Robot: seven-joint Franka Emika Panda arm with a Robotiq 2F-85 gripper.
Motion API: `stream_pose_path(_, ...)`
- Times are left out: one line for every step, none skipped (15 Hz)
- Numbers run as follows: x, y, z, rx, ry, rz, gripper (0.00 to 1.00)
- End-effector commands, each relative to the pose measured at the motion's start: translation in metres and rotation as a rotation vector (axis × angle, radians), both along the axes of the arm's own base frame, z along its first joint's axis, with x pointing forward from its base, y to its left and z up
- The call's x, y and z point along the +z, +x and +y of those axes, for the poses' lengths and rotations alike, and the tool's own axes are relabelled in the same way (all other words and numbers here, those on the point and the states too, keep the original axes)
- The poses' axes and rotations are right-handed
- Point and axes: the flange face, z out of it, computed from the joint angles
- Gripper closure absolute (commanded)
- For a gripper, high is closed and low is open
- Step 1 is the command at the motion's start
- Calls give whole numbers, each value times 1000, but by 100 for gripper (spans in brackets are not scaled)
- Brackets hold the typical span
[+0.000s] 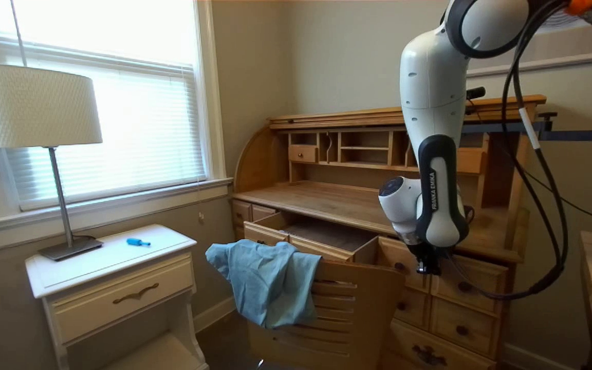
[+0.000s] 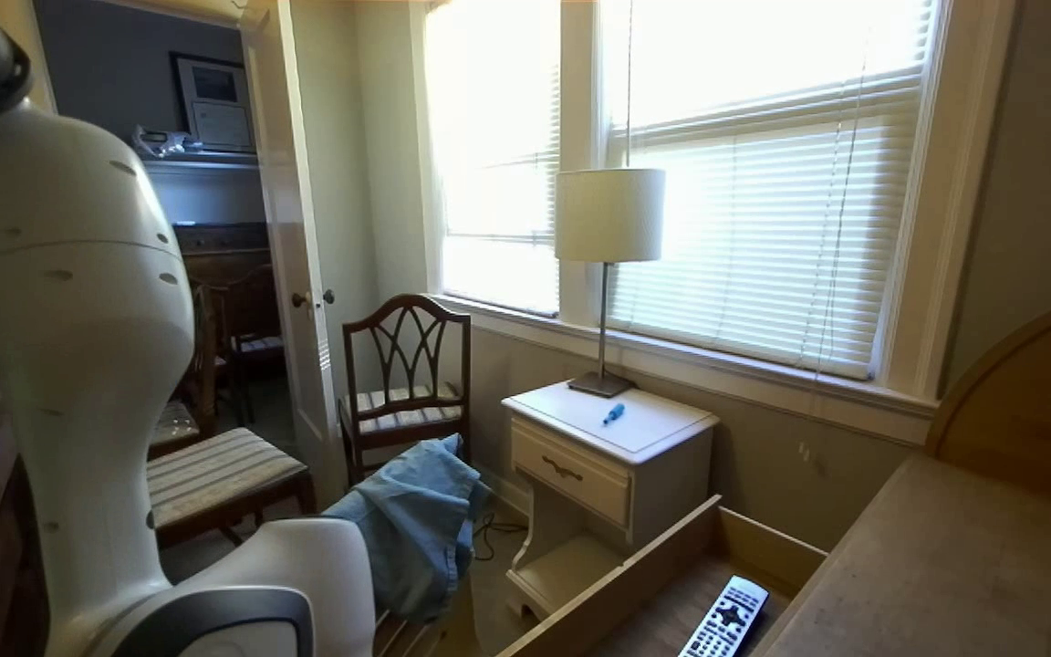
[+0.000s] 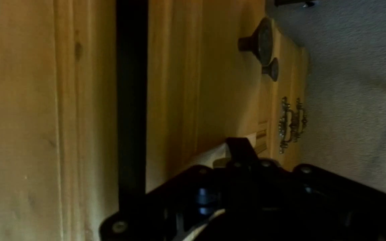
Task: Close the open topmost drawer on the right.
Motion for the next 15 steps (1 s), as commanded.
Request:
stream_pose_path(-8, 8, -15, -15, -183, -54, 100)
stream_pose_path(-9, 7, -19, -23, -223, -67, 100)
stream_pose_path(-12, 7, -23, -30, -263, -78, 100)
stream_pose_path(-15, 8, -26, -38, -302, -89, 100)
stream_pose_path(-19, 4, -27, -50, -335, -91, 100)
stream_pose_path(-24, 6, -27, -61, -367, -93, 100)
stream_pose_path(-26, 2, -28, -75, -400, -92, 100)
stream_pose_path(-27, 2, -24, -88, -430, -82, 100)
stream_pose_path(-24, 4, -16, -94, -403, -80, 100)
stream_pose_path(-22, 7, -12, -101, -373, -89, 100)
stream_pose_path(-16, 9, -9, -107, -341, -96, 100)
stream_pose_path(-9, 10, -9, -115, -329, -106, 100)
stream_pose_path(1, 12, -10, -125, -287, -114, 100)
stream_pose_path(11, 15, -11, -124, -251, -123, 100)
stream_pose_path(20, 15, -13, -116, -207, -131, 100)
